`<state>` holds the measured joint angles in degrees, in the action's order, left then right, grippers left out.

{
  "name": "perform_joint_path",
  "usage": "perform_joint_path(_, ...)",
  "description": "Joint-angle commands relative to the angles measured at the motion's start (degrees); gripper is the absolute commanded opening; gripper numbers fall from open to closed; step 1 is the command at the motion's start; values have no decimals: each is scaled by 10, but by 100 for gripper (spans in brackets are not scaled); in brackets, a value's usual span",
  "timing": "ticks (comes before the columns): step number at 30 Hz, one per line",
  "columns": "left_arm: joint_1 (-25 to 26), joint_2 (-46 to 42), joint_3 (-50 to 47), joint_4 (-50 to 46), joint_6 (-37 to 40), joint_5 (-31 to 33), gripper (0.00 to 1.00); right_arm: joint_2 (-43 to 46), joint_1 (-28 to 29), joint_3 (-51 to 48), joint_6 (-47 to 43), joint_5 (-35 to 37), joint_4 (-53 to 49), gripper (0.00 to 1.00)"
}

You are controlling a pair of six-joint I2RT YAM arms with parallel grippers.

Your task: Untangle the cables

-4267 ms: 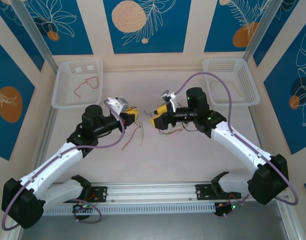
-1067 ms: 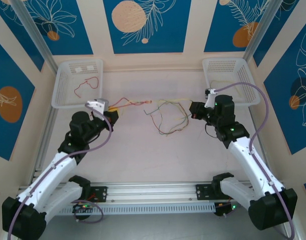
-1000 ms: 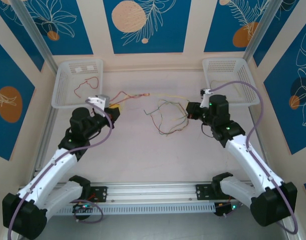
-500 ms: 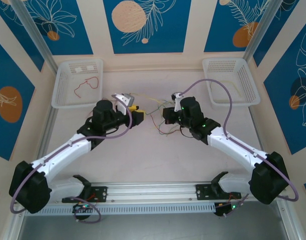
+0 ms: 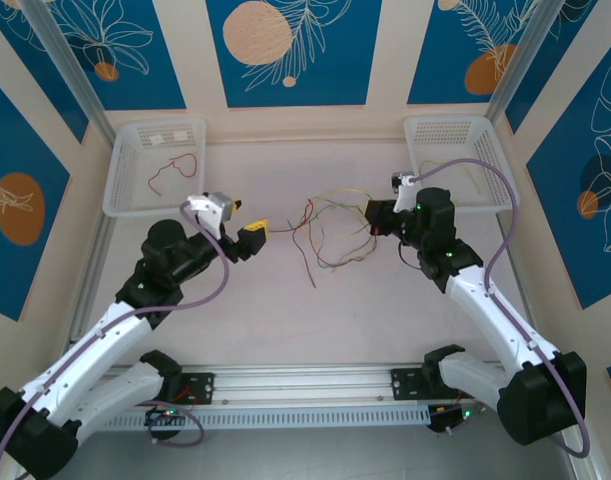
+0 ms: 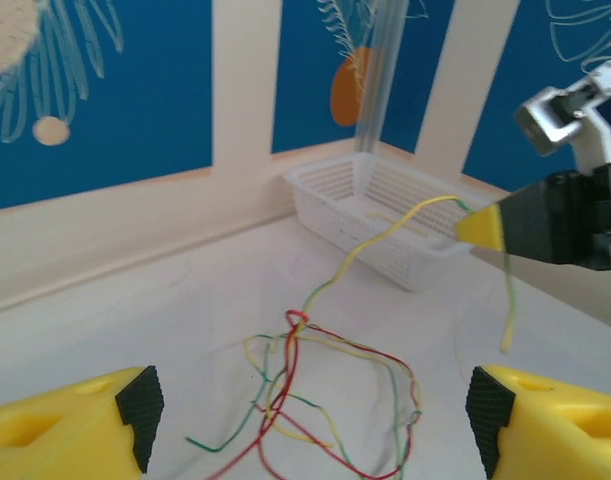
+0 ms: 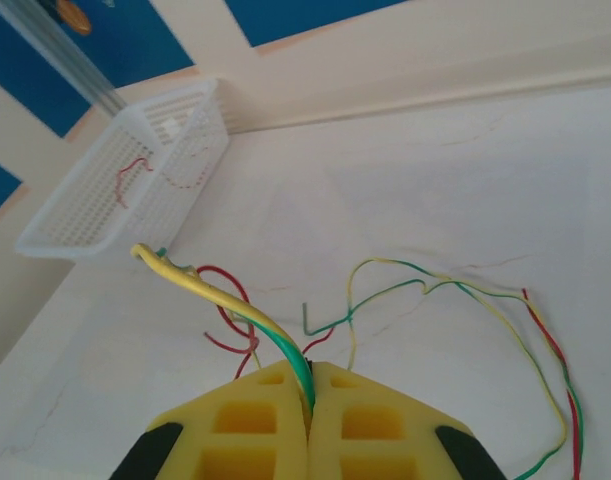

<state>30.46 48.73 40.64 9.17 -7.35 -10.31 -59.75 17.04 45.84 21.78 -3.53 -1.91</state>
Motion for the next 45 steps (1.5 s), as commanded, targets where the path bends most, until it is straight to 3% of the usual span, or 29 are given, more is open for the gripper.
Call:
perform_joint_path(1, -38, 4, -28, 22, -15, 3, 80, 16, -1, -13, -51, -124, 21, 0)
perform_joint_path(5, -65, 13, -48, 57, -34, -21, 78, 37, -2, -32, -64, -171, 58, 0)
perform_joint_path(8, -66, 24, -45, 59, -19, -54, 78, 46, -8, -31, -50, -168, 68, 0)
perform_joint_path(14, -66, 45, -52, 77, -3, -125, 74, 61, -12, -7, -28, -235, 85, 0)
perform_joint_path(20, -66, 53, -58, 94, -6, -182, 70, 90, -12, 12, -23, -225, 86, 0)
perform_joint_path(27, -52, 65, -49, 103, -18, -224, 61, 108, -11, 45, 33, -134, 69, 0)
perform_joint_path(31, -35, 87, -32, 74, 6, -221, 57, 109, -4, 53, 56, -142, 78, 0)
perform_joint_path(36, -32, 102, -32, 116, -6, -234, 56, 119, 4, 52, 46, -129, 81, 0)
perform_joint_path(45, -13, 145, -4, 107, 5, -241, 48, 124, 9, 55, 59, -139, 85, 0)
